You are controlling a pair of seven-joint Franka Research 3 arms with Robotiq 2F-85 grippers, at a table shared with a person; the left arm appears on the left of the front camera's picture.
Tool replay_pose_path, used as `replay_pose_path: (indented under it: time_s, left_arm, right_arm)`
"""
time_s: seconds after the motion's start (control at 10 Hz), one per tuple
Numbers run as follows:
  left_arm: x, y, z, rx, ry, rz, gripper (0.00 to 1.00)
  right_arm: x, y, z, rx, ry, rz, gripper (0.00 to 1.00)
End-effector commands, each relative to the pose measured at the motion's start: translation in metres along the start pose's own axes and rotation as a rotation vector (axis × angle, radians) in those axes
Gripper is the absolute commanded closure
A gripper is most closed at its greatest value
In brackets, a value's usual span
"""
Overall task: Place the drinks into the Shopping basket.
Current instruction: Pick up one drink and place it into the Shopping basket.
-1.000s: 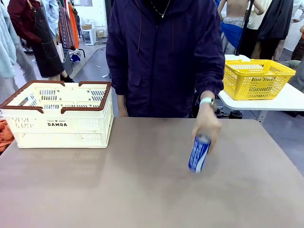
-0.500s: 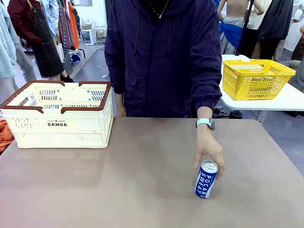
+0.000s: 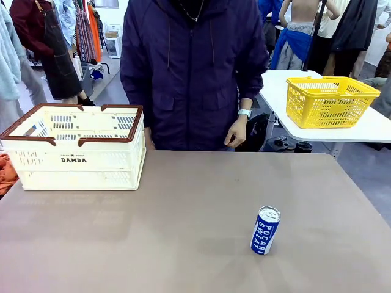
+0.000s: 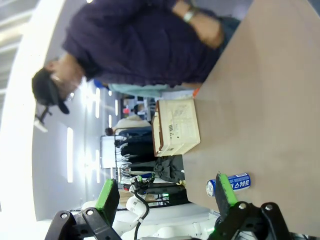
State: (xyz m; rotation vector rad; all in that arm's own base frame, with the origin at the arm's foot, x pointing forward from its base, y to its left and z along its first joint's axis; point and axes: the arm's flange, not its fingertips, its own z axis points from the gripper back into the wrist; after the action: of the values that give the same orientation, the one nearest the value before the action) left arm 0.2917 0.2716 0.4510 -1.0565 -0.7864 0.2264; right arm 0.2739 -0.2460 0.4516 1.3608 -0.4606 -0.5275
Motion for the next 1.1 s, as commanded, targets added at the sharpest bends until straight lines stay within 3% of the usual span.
replay_pose_path:
  time_s: [0.0,0.3,0.4,0.5,0.7,0.8,1.0]
  left_arm:
    - [0.000,0.000,-0.001,-0.024,-0.025,-0.017,0.00]
    - [0.000,0.000,0.000,0.000,0.000,0.000,0.00]
    - [0.012,-0.036,0.003,0.060,-0.057,0.063,0.00]
    - [0.009,-0.083,-0.016,0.038,0.006,0.054,0.00]
    - [-0.024,-0.185,-0.095,-0.003,0.290,-0.124,0.00]
    - [-0.053,-0.226,-0.134,0.036,0.370,-0.146,0.00]
    - [-0.150,-0.290,-0.202,0.120,0.373,-0.245,0.00]
  right_arm:
    - [0.000,0.000,0.000,0.015,-0.004,0.007,0.00]
    - [0.000,0.000,0.000,0.015,-0.004,0.007,0.00]
    - [0.000,0.000,0.000,0.015,-0.004,0.007,0.00]
    - [0.000,0.000,0.000,0.015,-0.004,0.007,0.00]
    - [0.000,0.000,0.000,0.015,-0.004,0.007,0.00]
    - [0.000,0.000,0.000,0.015,-0.004,0.007,0.00]
    - [0.000,0.000,0.000,0.015,-0.004,0.007,0.00]
